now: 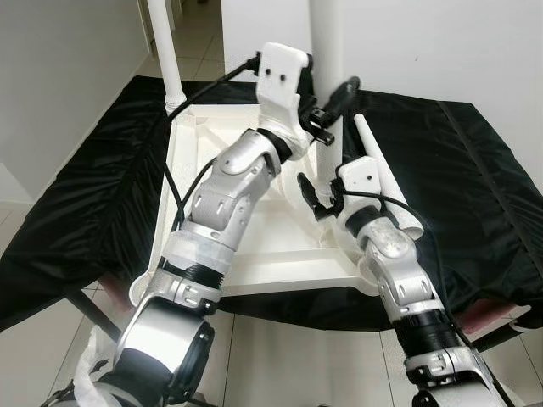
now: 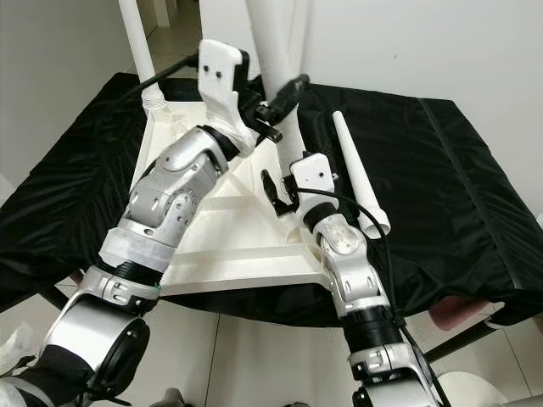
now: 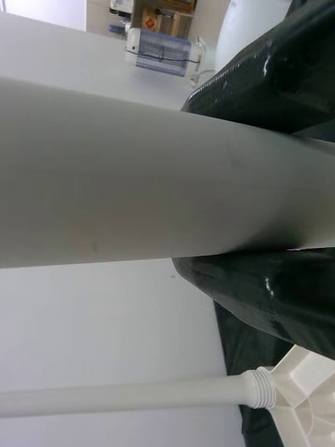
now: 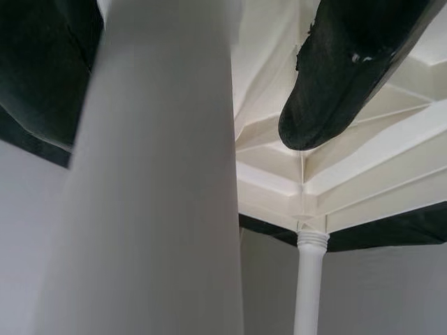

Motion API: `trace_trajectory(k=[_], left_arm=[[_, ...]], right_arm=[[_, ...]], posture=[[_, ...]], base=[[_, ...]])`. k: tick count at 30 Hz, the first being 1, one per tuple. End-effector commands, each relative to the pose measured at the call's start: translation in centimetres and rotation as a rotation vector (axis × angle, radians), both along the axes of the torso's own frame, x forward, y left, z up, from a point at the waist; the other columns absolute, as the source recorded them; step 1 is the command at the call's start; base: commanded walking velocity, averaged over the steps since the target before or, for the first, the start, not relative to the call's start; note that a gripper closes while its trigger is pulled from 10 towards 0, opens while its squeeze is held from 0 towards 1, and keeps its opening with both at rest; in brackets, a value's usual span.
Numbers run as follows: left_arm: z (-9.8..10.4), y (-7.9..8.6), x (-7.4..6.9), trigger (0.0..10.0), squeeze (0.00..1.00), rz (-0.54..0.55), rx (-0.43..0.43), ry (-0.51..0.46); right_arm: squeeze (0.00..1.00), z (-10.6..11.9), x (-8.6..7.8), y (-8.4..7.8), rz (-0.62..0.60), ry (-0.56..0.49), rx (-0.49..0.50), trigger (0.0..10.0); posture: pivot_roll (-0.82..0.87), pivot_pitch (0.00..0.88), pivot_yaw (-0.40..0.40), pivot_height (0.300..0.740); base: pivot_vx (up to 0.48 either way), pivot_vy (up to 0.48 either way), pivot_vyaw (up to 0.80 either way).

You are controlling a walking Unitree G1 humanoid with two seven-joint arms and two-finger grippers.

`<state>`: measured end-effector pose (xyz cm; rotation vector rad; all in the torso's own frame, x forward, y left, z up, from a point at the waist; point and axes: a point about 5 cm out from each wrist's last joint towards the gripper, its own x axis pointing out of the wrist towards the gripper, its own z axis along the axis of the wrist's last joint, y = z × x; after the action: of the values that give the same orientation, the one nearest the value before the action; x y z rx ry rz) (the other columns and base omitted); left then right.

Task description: Building children table

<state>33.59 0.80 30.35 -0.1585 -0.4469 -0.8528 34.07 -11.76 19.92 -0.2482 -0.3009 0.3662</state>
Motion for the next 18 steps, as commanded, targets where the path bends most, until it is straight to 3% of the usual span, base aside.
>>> trace_trajectory(k=[1,9,10,12,15,16,17,18], left_arm=[[0.1,-0.8,-0.9,10.0,0.00,-0.106,0.044,-0.047],[0.1,-1.2,-1.2,10.0,0.00,-0.116,0.048,-0.048],[0.2,-1.2,-1.3,10.0,0.00,-0.116,0.047,-0.049],[0.3,-1.3,-1.3,10.0,0.00,-0.114,0.043,-0.048],[0.4,-1.3,-1.3,10.0,0.00,-0.112,0.043,-0.052],[0.5,-1.3,-1.3,10.0,0.00,-0.112,0.042,-0.052],[0.5,-1.3,-1.3,10.0,0.00,-0.112,0.041,-0.051],[0.5,-1.3,-1.3,10.0,0.00,-0.112,0.040,-0.052]], right_arm=[[0.00,0.2,0.3,0.3,0.004,-0.013,-0.016,10.0],[0.00,0.7,1.1,0.4,-0.012,-0.005,0.001,10.0],[0.00,0.6,1.2,0.3,-0.016,0.003,0.008,5.4],[0.00,0.2,1.4,0.0,-0.032,0.032,0.022,4.6],[0.00,-0.1,1.4,-0.2,-0.043,0.052,0.039,5.1],[0.00,-0.1,1.4,-0.2,-0.051,0.051,0.043,7.8],[0.00,-0.2,1.4,-0.3,-0.058,0.051,0.045,7.8],[0.00,-0.3,1.4,-0.3,-0.062,0.057,0.051,10.0]], posture=[[0.00,0.000,0.008,0.740],[0.00,0.010,0.004,0.740],[0.01,0.012,0.004,0.740],[0.00,0.015,0.003,0.740],[0.00,0.018,0.003,0.740],[0.00,0.022,0.004,0.740],[0.00,0.022,0.004,0.740],[0.00,0.024,0.004,0.740]], base=[[0.000,0.000,0.00],[0.000,0.000,0.00],[0.000,0.000,0.00],[0.000,0.000,0.00],[0.000,0.000,0.00],[0.000,0.000,0.00],[0.000,0.000,0.00],[0.000,0.000,0.00]])
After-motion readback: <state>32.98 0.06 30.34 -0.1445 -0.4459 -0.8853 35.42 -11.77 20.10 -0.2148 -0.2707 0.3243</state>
